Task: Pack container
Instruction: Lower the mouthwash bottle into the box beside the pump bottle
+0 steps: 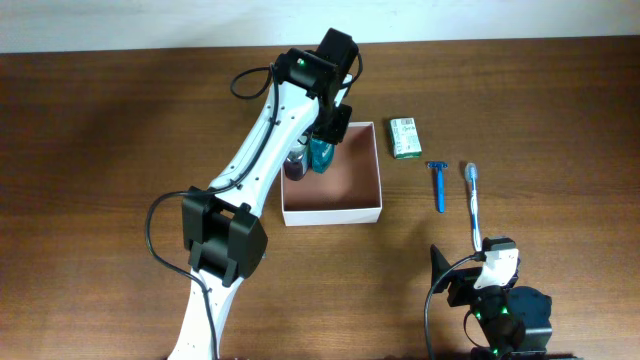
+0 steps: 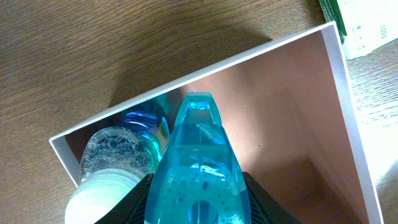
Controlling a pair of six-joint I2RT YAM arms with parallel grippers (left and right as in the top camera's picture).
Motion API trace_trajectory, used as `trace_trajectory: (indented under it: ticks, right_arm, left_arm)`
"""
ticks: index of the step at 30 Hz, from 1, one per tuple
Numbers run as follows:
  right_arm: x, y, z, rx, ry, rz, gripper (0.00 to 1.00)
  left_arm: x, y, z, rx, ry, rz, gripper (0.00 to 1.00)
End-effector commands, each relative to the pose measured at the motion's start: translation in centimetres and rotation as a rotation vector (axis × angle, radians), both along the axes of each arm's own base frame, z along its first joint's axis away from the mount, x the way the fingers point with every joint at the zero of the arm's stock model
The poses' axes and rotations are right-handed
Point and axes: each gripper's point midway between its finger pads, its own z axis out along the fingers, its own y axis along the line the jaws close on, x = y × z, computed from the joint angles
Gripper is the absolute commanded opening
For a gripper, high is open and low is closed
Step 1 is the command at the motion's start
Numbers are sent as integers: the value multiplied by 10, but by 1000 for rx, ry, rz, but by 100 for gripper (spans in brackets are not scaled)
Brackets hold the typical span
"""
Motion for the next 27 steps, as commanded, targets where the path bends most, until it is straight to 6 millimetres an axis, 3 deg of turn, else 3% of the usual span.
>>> trace_trajectory:
  ticks: [1, 11, 22, 25, 27]
  right_arm:
    - [-1, 3, -3, 10, 8, 11, 98]
    - [-1, 3, -3, 10, 8, 11, 99]
    - [-1, 3, -3, 10, 8, 11, 99]
    - [-1, 3, -3, 10, 8, 11, 99]
    - [-1, 3, -3, 10, 8, 11, 99]
  left_arm:
    - [2, 0, 2, 5, -17, 6, 13]
    - [0, 1, -10, 18, 6, 5, 13]
    - [4, -1, -9, 7, -12, 5, 13]
    - [5, -2, -8, 5, -17, 5, 24]
    - [5, -2, -8, 4, -18, 5, 24]
